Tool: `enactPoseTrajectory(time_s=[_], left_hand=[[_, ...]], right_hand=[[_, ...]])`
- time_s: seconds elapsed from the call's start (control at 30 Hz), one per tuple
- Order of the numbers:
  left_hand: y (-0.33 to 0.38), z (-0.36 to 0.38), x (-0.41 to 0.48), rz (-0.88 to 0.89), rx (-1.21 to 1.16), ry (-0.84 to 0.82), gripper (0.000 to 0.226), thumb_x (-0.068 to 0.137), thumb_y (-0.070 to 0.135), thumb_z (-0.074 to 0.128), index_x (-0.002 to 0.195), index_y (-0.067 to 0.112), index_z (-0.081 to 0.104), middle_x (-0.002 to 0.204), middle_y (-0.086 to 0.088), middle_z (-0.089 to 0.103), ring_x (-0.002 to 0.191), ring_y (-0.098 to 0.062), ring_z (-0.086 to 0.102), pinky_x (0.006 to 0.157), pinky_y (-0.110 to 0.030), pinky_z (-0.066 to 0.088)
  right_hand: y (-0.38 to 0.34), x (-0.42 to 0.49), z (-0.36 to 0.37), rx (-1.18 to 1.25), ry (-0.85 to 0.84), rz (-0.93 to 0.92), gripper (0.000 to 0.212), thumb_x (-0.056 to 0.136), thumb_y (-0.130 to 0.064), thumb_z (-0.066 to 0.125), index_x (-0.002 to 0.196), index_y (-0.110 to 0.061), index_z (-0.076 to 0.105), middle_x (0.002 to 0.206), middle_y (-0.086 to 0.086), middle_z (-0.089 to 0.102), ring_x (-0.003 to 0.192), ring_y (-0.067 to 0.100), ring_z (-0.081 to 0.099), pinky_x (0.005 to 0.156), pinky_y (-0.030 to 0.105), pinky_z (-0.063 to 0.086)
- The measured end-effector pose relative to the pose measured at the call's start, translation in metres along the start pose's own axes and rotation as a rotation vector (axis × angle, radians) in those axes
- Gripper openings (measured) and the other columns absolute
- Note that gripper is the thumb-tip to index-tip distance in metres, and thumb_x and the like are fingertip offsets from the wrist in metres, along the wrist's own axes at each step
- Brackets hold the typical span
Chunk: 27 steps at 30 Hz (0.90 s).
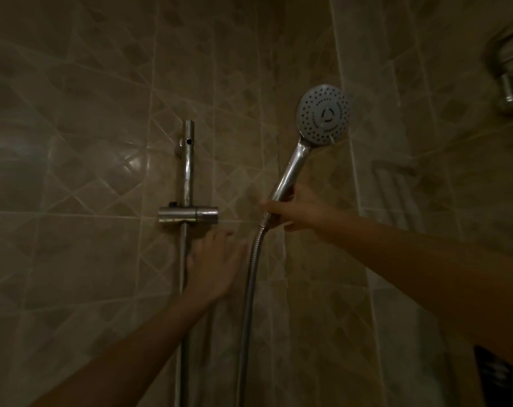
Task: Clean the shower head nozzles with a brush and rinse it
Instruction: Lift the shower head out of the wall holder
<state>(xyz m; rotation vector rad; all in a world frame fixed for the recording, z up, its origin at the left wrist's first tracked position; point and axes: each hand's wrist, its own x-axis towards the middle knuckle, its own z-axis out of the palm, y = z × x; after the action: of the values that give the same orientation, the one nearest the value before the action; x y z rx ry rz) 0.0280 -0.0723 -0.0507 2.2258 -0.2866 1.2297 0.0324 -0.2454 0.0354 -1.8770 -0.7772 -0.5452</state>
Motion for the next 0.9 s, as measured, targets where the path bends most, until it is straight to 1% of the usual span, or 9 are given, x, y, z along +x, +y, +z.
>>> enactPoseTrajectory(time_s=[0.07, 0.13, 0.3, 0.4, 0.5, 0.63, 0.73, 0.83, 0.9], left_hand=[[0.040, 0.012, -0.026, -0.099, -0.355, -0.137, 0.027, 0.094, 0.043, 0.042, 0.109, 0.024, 0.055, 0.098, 0.010, 0.059, 0.095, -0.009, 0.058, 0.073, -0.021, 0.044], [0.073, 0.024, -0.044, -0.146, -0.528, -0.186, 0.014, 0.093, 0.034, 0.048, 0.099, 0.025, 0.056, 0.091, 0.006, 0.063, 0.082, -0.005, 0.060, 0.063, -0.019, 0.046], [0.129, 0.041, -0.079, -0.235, -0.613, -0.175, 0.016, 0.097, 0.027, 0.041, 0.087, 0.021, 0.052, 0.069, 0.001, 0.055, 0.052, -0.004, 0.047, 0.051, -0.020, 0.039], [0.153, 0.054, -0.106, -0.219, -0.552, -0.185, 0.024, 0.096, 0.023, 0.045, 0.072, 0.021, 0.047, 0.060, 0.001, 0.042, 0.046, -0.005, 0.038, 0.047, -0.020, 0.030], [0.179, 0.073, -0.132, -0.283, -0.523, -0.229, 0.021, 0.094, 0.023, 0.050, 0.074, 0.023, 0.046, 0.061, 0.004, 0.042, 0.053, -0.009, 0.041, 0.048, -0.023, 0.031], [0.217, 0.100, -0.165, -0.278, -0.534, -0.282, 0.008, 0.089, 0.018, 0.058, 0.092, 0.014, 0.053, 0.079, -0.002, 0.057, 0.070, -0.014, 0.055, 0.057, -0.014, 0.042], [0.240, 0.117, -0.188, -0.261, -0.555, -0.358, 0.040, 0.074, 0.035, 0.065, 0.105, 0.011, 0.059, 0.098, -0.015, 0.068, 0.089, -0.027, 0.066, 0.076, -0.041, 0.053], [0.256, 0.126, -0.205, -0.315, -0.548, -0.422, 0.030, 0.073, 0.033, 0.068, 0.080, 0.005, 0.063, 0.074, -0.019, 0.065, 0.062, -0.013, 0.064, 0.059, -0.028, 0.046], [0.262, 0.128, -0.216, -0.371, -0.564, -0.476, 0.022, 0.083, 0.019, 0.066, 0.065, 0.013, 0.055, 0.057, -0.005, 0.051, 0.039, 0.001, 0.046, 0.044, -0.016, 0.035]], right_hand=[[0.003, -0.022, -0.011, -0.008, -0.044, -0.028, 0.025, 0.083, -0.029, 0.069, 0.095, -0.017, 0.051, 0.087, 0.002, 0.068, 0.072, 0.011, 0.068, 0.063, 0.020, 0.053], [0.005, -0.042, -0.022, 0.021, -0.090, -0.041, 0.020, 0.083, -0.021, 0.069, 0.083, -0.022, 0.049, 0.084, -0.002, 0.061, 0.071, 0.005, 0.061, 0.051, 0.008, 0.046], [0.014, -0.092, -0.046, -0.031, -0.180, 0.086, 0.049, 0.076, -0.030, 0.076, 0.115, -0.012, 0.054, 0.113, 0.004, 0.064, 0.105, 0.016, 0.061, 0.090, 0.028, 0.051], [0.016, -0.125, -0.064, 0.026, -0.169, 0.193, 0.039, 0.082, -0.027, 0.070, 0.117, -0.013, 0.056, 0.115, 0.004, 0.063, 0.108, 0.017, 0.058, 0.083, 0.025, 0.048], [0.012, -0.154, -0.083, 0.414, -0.038, 0.423, 0.008, 0.089, -0.022, 0.058, 0.093, -0.015, 0.058, 0.094, 0.006, 0.064, 0.089, 0.016, 0.059, 0.080, 0.030, 0.045], [0.014, -0.190, -0.108, 0.830, 0.186, 0.668, 0.015, 0.090, -0.020, 0.058, 0.081, -0.009, 0.053, 0.070, 0.004, 0.044, 0.059, 0.014, 0.043, 0.063, 0.027, 0.043], [0.021, -0.220, -0.124, 0.810, 0.306, 0.697, 0.025, 0.091, -0.019, 0.057, 0.070, -0.011, 0.046, 0.067, 0.003, 0.043, 0.058, 0.014, 0.043, 0.055, 0.026, 0.043], [0.034, -0.241, -0.131, 0.789, 0.365, 0.682, 0.016, 0.091, -0.016, 0.056, 0.078, -0.012, 0.049, 0.067, 0.003, 0.043, 0.056, 0.013, 0.043, 0.047, 0.024, 0.038], [0.046, -0.252, -0.132, 0.767, 0.406, 0.694, 0.008, 0.088, -0.012, 0.058, 0.093, -0.009, 0.053, 0.066, 0.003, 0.046, 0.055, 0.013, 0.044, 0.047, 0.024, 0.039]])
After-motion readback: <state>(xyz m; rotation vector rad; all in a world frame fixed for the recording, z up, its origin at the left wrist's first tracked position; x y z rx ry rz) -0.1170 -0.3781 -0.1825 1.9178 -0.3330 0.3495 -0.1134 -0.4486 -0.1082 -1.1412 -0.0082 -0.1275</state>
